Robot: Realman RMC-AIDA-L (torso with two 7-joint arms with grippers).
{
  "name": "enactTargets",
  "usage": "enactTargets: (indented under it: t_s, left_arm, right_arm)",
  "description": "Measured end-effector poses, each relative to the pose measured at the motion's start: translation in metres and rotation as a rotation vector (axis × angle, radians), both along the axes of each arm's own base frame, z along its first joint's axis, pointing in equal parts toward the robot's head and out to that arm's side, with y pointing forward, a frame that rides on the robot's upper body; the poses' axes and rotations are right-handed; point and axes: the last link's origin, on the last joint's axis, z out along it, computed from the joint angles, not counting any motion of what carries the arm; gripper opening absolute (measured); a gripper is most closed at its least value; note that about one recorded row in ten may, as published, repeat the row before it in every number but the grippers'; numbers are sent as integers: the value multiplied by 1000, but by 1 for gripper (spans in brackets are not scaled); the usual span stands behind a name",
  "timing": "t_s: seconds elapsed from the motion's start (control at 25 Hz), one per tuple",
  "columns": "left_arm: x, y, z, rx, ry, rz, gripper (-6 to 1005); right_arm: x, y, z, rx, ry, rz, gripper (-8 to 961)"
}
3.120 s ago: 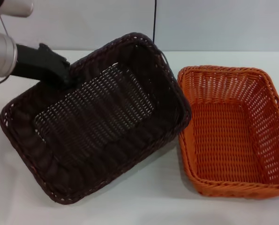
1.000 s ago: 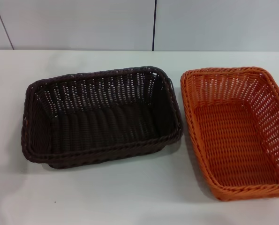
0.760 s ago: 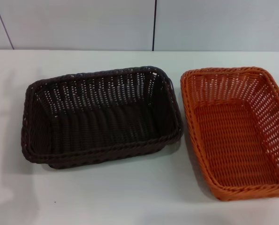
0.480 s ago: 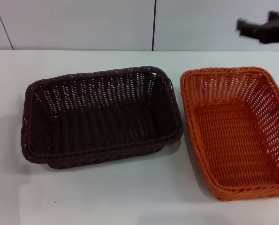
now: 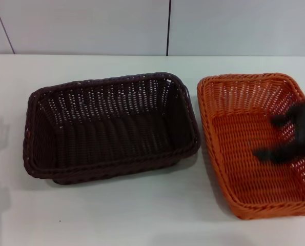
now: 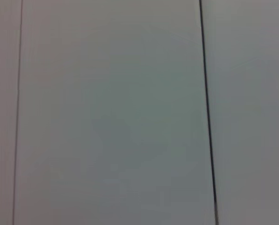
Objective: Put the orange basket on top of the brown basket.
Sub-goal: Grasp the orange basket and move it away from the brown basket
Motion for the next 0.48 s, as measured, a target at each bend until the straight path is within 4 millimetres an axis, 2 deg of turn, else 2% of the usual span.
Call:
enactTargets:
  t_s: [0.12,0.48]
  left_arm:
    - [-3,0,0,-3,-1,12,808]
    - [-5,2,0,-4,-17,27,807]
  right_arm:
    - [10,-19,2,-77,-65,-28,816]
    - [24,-26,0,-97,-158,-89,817]
